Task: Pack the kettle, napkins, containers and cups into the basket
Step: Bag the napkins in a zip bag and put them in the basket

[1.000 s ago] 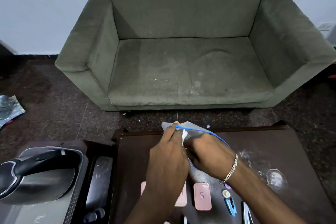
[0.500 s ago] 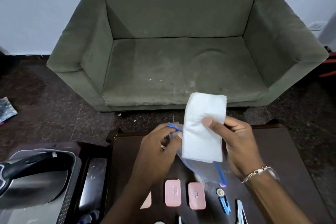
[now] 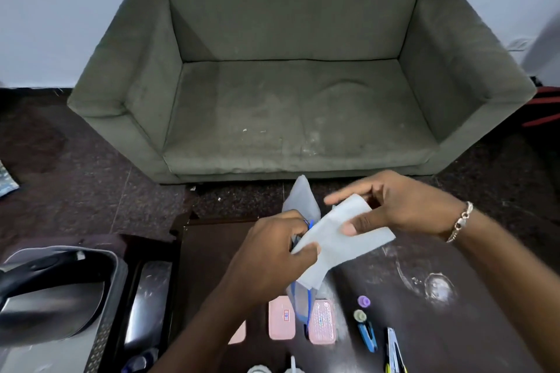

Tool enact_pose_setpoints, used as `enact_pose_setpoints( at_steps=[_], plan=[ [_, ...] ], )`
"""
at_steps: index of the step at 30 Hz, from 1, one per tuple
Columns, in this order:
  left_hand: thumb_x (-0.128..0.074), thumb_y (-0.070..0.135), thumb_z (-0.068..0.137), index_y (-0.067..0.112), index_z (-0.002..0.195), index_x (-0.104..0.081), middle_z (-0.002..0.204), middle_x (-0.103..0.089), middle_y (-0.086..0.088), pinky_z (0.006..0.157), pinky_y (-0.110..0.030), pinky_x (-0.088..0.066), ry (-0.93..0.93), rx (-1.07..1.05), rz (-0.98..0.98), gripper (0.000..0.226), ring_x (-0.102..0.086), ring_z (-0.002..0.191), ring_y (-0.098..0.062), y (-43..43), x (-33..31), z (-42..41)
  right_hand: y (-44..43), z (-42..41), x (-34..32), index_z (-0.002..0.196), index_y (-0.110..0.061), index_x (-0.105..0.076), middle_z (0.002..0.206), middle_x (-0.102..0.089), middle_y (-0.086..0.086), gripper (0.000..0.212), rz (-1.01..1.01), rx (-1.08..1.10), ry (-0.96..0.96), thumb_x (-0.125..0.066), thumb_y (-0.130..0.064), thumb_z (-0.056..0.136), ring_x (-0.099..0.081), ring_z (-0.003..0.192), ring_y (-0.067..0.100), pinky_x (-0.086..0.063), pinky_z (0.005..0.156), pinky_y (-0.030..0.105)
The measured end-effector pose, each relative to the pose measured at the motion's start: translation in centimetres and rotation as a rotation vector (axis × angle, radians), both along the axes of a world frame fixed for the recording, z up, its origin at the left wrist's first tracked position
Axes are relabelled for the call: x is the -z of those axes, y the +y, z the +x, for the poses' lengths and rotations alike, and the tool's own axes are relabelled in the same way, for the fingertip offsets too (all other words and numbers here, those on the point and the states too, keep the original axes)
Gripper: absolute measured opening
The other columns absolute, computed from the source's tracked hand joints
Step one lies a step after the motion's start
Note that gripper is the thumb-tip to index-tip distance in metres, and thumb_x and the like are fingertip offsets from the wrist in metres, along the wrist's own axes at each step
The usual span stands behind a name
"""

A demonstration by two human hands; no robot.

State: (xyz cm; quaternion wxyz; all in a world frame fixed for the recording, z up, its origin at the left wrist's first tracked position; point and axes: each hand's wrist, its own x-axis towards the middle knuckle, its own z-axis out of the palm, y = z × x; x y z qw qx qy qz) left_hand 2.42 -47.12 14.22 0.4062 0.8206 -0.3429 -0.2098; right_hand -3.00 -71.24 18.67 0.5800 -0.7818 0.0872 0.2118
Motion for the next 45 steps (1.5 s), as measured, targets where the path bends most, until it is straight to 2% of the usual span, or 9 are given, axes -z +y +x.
enact_pose_setpoints(
  at_steps=[5,8,13,21,27,34,39,42,45],
  plan=[
    [-0.087,0.035,0.081,0.02,0.064,-0.056,0.071,-0.051,0.008,0.059,-0.02,-0.034,0.057,-0.029,-0.005,0.038,-0.045,0.06,-0.006,0.2,0.8,0.0,-1.7,0.5,-1.4,0.101,-0.023,-0.083,0.096,-0.081,-0.006,0.023,-0.219,-0.115,-0.115,-0.082,-0.008,0.084,-0.077,0.092,0.014,-0.061,0.078,0.027],
    [-0.095,0.036,0.071,0.015,0.079,-0.075,0.083,-0.066,0.007,0.066,-0.018,-0.042,0.037,-0.123,-0.014,0.029,-0.057,0.068,-0.004,1.6,1.6,0.2,-4.0,0.0,-1.3,0.1,-0.022,-0.083,0.089,-0.081,-0.003,0.021,-0.143,-0.012,-0.129,-0.081,-0.009,0.084,-0.073,0.069,0.004,-0.054,0.058,0.014],
    [-0.094,0.023,0.074,0.014,0.077,-0.073,0.079,-0.062,0.016,0.068,-0.007,-0.04,-0.076,-0.258,0.056,0.022,-0.058,0.072,0.007,5.5,3.0,0.1,-7.4,-1.7,4.5,0.092,-0.031,-0.084,0.091,-0.081,0.004,0.029,-0.209,0.301,-0.133,-0.082,-0.004,0.081,-0.071,0.075,0.013,-0.056,0.065,0.025],
    [-0.091,0.007,0.078,0.018,0.077,-0.075,0.085,-0.069,0.011,0.066,-0.006,-0.043,-0.042,-0.333,0.107,0.019,-0.065,0.081,-0.007,8.6,3.4,-0.3,-5.6,-4.0,15.8,0.097,-0.018,-0.083,0.096,-0.08,-0.004,0.027,-0.41,0.48,-0.046,-0.075,0.003,0.084,-0.073,0.093,0.01,-0.055,0.084,0.026],
    [-0.09,0.007,0.079,0.022,0.076,-0.074,0.083,-0.067,0.013,0.065,-0.006,-0.042,-0.032,-0.325,0.085,0.022,-0.065,0.077,-0.007,8.2,2.9,-0.9,-3.3,-2.8,18.7,0.092,-0.015,-0.084,0.094,-0.081,0.002,0.031,-0.557,0.417,0.054,-0.067,0.008,0.081,-0.067,0.088,0.003,-0.039,0.068,-0.005],
    [-0.087,0.005,0.081,0.014,0.078,-0.074,0.085,-0.065,0.014,0.067,-0.004,-0.04,-0.067,-0.334,0.086,0.016,-0.063,0.079,-0.007,7.1,2.7,-1.3,-0.5,0.0,21.9,0.099,-0.019,-0.083,0.105,-0.078,0.011,0.036,-0.639,0.383,0.226,-0.056,-0.002,0.081,-0.072,0.101,0.029,-0.057,0.091,0.033],
    [-0.085,0.008,0.085,0.018,0.082,-0.078,0.087,-0.066,0.016,0.067,-0.005,-0.041,-0.043,-0.376,0.043,0.012,-0.066,0.08,-0.007,6.8,2.5,-1.9,0.9,0.3,22.8,0.123,-0.016,-0.068,0.125,-0.063,0.019,0.035,-0.773,0.258,0.298,-0.064,-0.022,0.089,-0.063,0.113,0.04,-0.052,0.093,0.038],
    [-0.082,0.011,0.088,0.023,0.083,-0.078,0.087,-0.066,0.018,0.067,-0.004,-0.04,-0.058,-0.384,0.033,0.014,-0.065,0.077,-0.004,6.9,2.2,-2.0,1.1,-1.1,19.4,0.14,-0.025,-0.053,0.132,-0.053,0.008,0.055,-0.897,0.223,0.106,-0.066,-0.049,0.093,-0.062,0.112,0.037,-0.051,0.091,0.042],
    [-0.078,0.013,0.092,0.026,0.083,-0.076,0.084,-0.063,0.018,0.066,-0.005,-0.041,-0.077,-0.411,0.004,0.016,-0.063,0.071,-0.001,6.8,1.9,-1.9,3.7,-4.1,12.5,0.129,-0.028,-0.059,0.128,-0.057,-0.002,0.045,-0.495,0.498,-0.438,-0.064,-0.055,0.093,-0.063,0.114,0.018,-0.054,0.084,0.027]
  ],
)
